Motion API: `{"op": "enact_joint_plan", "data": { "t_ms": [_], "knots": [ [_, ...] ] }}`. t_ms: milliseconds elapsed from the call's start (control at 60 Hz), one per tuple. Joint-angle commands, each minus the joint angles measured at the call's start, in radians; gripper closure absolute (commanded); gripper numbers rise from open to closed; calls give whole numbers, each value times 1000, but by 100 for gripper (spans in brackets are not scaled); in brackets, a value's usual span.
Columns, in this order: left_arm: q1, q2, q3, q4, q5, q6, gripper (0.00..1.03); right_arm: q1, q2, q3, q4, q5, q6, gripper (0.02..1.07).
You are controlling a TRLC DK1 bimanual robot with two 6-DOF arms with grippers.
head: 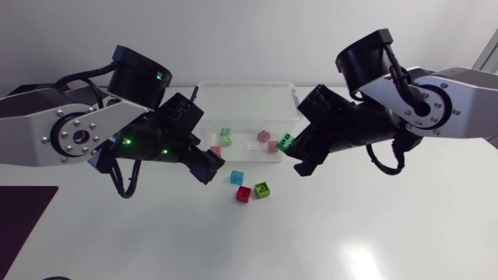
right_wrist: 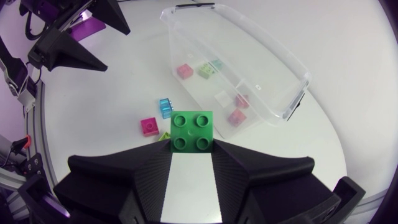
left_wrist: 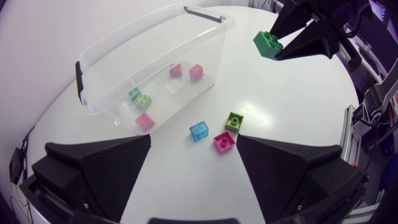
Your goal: Place the duplo bricks in the container
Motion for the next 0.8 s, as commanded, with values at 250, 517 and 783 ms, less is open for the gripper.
{"op": "enact_joint_plan", "data": {
  "t_ms": [250,517,783],
  "knots": [
    [-68,90,-31,-1,2,-3,7,-56,100,180,23,8,67,76],
    [-104,210,-19,1,2,-15,7,-63,234,298,49,20,99,76],
    [-116,336,24,4,-4,-37,7,-79,366,426,49,34,118,75]
  ]
}}
